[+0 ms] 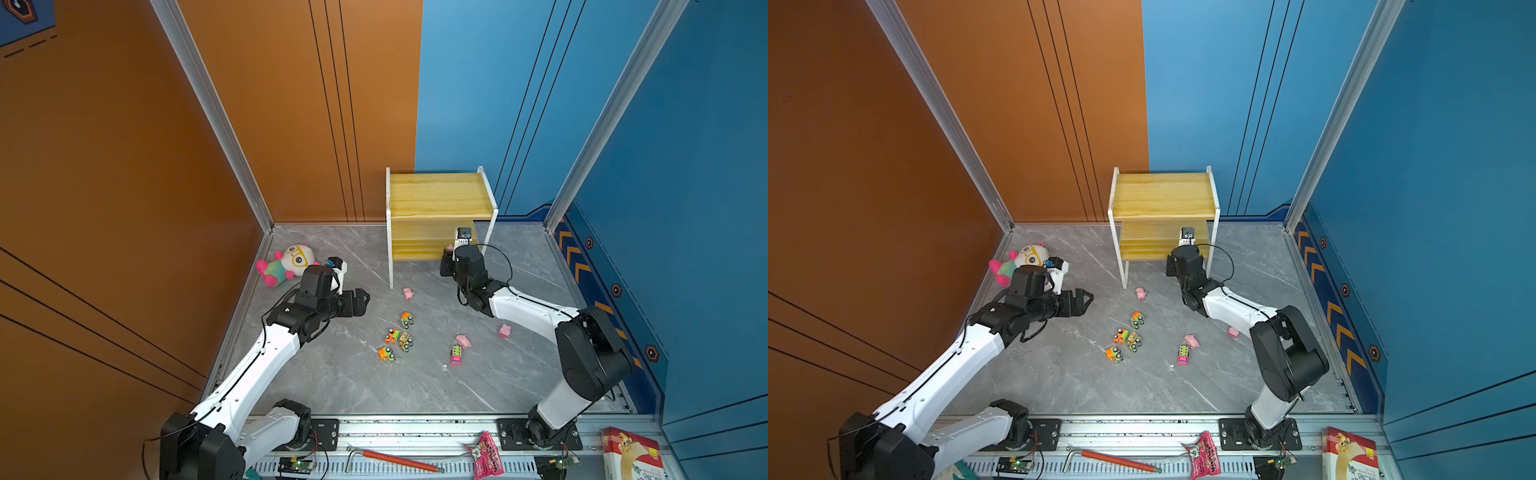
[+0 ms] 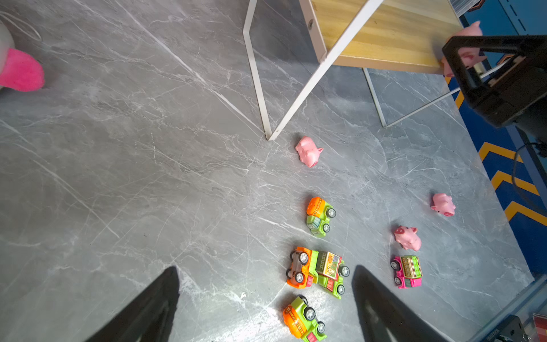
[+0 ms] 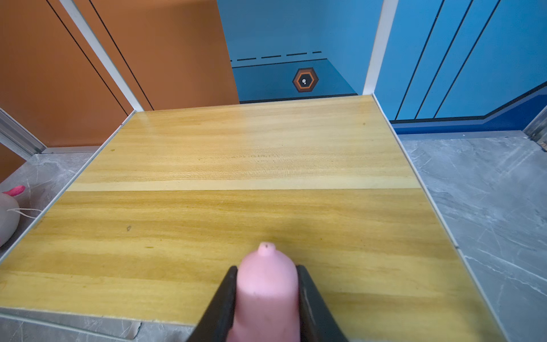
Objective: Organize plastic toys on shelves
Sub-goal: Place the plastic toy on the shelf.
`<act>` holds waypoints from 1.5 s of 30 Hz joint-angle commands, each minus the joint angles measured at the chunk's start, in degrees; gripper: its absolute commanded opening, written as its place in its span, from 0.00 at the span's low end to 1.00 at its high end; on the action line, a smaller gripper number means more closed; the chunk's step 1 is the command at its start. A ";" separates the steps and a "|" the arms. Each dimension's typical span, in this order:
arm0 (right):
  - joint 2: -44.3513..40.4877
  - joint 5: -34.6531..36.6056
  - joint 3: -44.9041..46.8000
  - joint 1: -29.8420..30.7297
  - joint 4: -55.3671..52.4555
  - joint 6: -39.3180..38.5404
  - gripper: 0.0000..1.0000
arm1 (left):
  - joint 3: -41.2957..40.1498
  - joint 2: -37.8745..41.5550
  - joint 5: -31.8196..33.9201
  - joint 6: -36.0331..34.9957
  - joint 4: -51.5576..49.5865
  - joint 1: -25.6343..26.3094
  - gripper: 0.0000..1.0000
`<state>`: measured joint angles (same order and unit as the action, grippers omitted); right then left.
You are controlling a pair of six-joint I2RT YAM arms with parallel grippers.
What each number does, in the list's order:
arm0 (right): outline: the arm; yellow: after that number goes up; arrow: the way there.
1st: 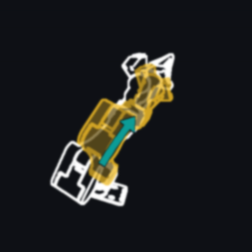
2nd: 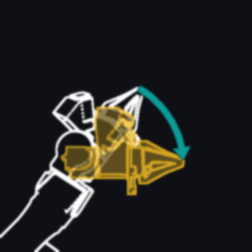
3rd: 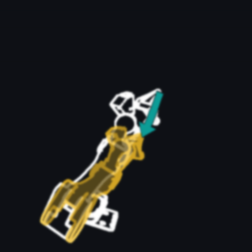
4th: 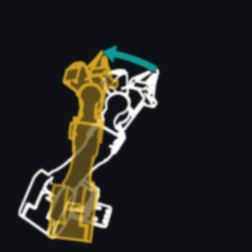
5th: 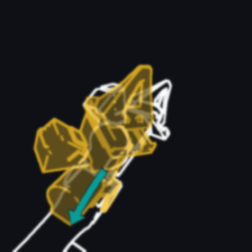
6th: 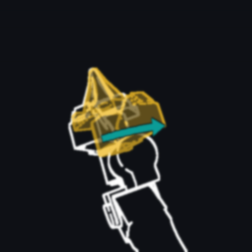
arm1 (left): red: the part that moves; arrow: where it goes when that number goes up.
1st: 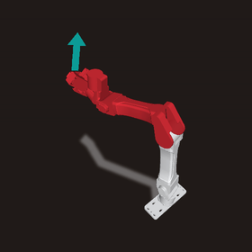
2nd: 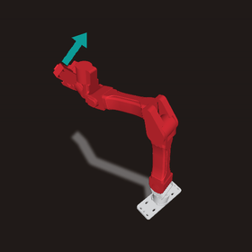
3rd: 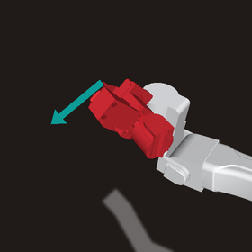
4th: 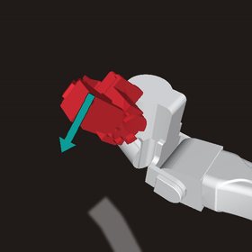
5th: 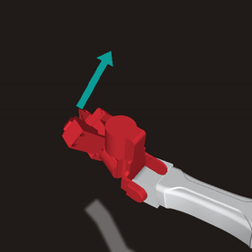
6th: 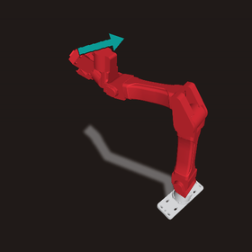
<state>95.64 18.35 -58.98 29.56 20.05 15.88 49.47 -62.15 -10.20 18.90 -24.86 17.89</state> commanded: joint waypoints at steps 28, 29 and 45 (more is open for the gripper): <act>0.70 -1.18 -2.65 -0.95 2.46 0.74 0.64 | -0.59 -0.47 -1.68 0.09 0.75 -1.19 0.92; 0.12 -1.46 -2.24 -0.91 2.53 0.94 0.65 | -0.61 -0.43 -1.71 0.09 0.78 -1.22 0.92; -12.83 -5.76 8.25 0.02 -3.89 4.60 0.69 | -0.69 -0.16 -1.57 0.08 0.79 -1.19 0.93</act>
<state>86.13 14.66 -52.80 29.06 20.60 19.14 49.47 -62.67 -10.81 18.90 -24.40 17.17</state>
